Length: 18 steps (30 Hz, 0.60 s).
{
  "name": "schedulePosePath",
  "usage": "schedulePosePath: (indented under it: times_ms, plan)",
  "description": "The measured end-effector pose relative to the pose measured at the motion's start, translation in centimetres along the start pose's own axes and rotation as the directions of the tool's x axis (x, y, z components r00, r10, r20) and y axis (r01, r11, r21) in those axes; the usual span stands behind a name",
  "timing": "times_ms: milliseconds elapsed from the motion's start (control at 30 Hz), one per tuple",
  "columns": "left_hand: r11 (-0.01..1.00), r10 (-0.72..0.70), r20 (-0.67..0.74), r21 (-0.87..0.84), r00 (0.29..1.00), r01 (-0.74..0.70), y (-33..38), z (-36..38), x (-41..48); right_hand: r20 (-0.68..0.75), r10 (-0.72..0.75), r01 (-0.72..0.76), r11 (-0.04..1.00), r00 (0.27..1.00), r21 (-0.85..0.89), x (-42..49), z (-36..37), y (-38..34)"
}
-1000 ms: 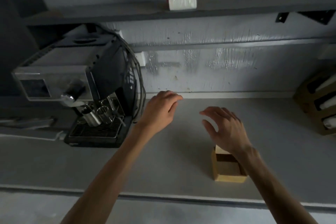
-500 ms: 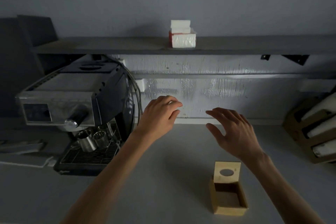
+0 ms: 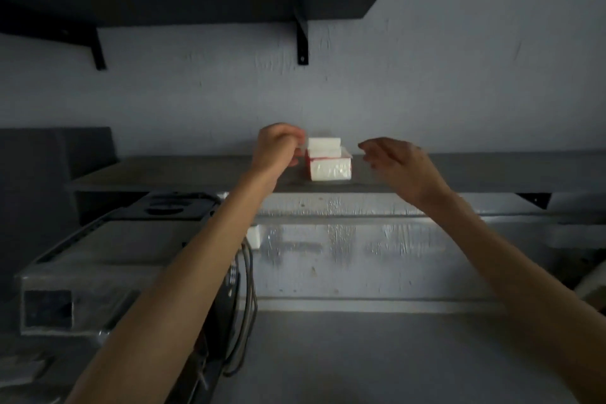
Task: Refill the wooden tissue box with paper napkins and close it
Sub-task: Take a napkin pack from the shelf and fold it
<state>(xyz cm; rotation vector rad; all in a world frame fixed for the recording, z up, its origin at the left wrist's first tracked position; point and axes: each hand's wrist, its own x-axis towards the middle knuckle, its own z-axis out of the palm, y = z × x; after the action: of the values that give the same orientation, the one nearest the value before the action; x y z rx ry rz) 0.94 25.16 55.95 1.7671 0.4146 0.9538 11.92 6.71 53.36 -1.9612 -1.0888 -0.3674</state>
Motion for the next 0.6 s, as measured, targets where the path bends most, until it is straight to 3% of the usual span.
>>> schedulePosePath:
  times_ms: [100, 167, 267, 400, 600]
  plan:
    - [0.984, -0.165, -0.06, -0.073, 0.984, 0.161, -0.2, 1.3, 4.6, 0.087, 0.268, -0.281, 0.892, 0.96, 0.353, 6.9, 0.9, 0.1]
    - [0.968, -0.25, -0.034, -0.034, 0.968, 0.248, -0.6, 2.2, 6.1, 0.115, 0.389, -0.4, 0.816, 0.914, 0.417, 10.3, 2.0, 0.7]
    - [0.939, -0.339, 0.069, 0.079, 0.938, 0.334, -1.9, 3.3, 6.8, 0.146, 0.498, -0.511, 0.759, 0.855, 0.404, 12.7, 4.3, 2.0]
    - [0.925, -0.381, 0.114, 0.062, 0.918, 0.376, -3.6, 4.6, 7.8, 0.212, 0.555, -0.593, 0.732, 0.805, 0.337, 13.2, 6.3, 2.8]
    - [0.911, -0.41, 0.118, 0.01, 0.904, 0.412, -4.0, 5.2, 8.2, 0.064, 0.495, -0.496, 0.838, 0.866, 0.227, 13.4, 7.1, 2.1]
